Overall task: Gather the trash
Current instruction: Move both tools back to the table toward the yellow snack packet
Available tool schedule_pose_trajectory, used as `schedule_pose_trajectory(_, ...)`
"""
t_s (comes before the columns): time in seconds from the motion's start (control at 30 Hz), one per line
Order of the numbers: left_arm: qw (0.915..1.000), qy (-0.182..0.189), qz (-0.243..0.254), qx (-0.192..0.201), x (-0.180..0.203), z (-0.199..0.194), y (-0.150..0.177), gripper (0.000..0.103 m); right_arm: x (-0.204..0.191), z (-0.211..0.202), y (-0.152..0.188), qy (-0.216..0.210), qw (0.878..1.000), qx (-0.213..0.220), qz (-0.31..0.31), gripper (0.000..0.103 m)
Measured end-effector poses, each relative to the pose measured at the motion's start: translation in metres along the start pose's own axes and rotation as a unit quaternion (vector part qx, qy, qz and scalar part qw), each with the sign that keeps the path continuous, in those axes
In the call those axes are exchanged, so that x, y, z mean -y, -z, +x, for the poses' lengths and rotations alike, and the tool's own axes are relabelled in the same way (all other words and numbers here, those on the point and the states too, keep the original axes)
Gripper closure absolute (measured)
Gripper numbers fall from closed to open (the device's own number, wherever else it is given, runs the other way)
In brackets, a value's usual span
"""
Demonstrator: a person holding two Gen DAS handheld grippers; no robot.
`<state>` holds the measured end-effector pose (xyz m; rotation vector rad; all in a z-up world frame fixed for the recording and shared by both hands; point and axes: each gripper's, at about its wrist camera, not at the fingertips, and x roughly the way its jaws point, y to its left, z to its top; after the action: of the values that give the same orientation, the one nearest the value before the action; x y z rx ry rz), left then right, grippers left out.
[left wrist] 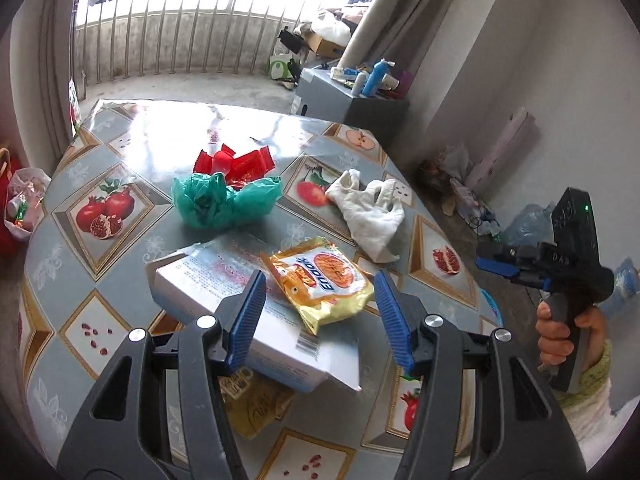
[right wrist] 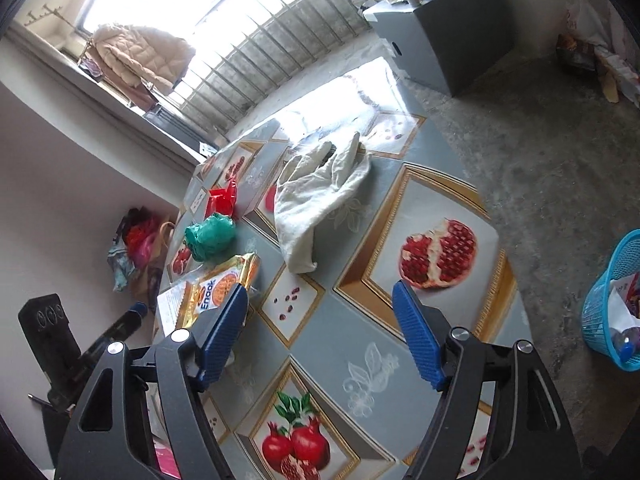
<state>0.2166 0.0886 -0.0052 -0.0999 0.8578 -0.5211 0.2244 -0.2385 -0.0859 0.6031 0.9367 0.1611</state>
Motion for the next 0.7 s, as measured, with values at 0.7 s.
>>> schedule_pose_trajectory(0.7,0.9836,-0.055,0.107,-0.134,-0.006,0.102,-0.013,0.063,0.005,0.097,-0.044,0.003,0.998,-0.047,0.046,0.052)
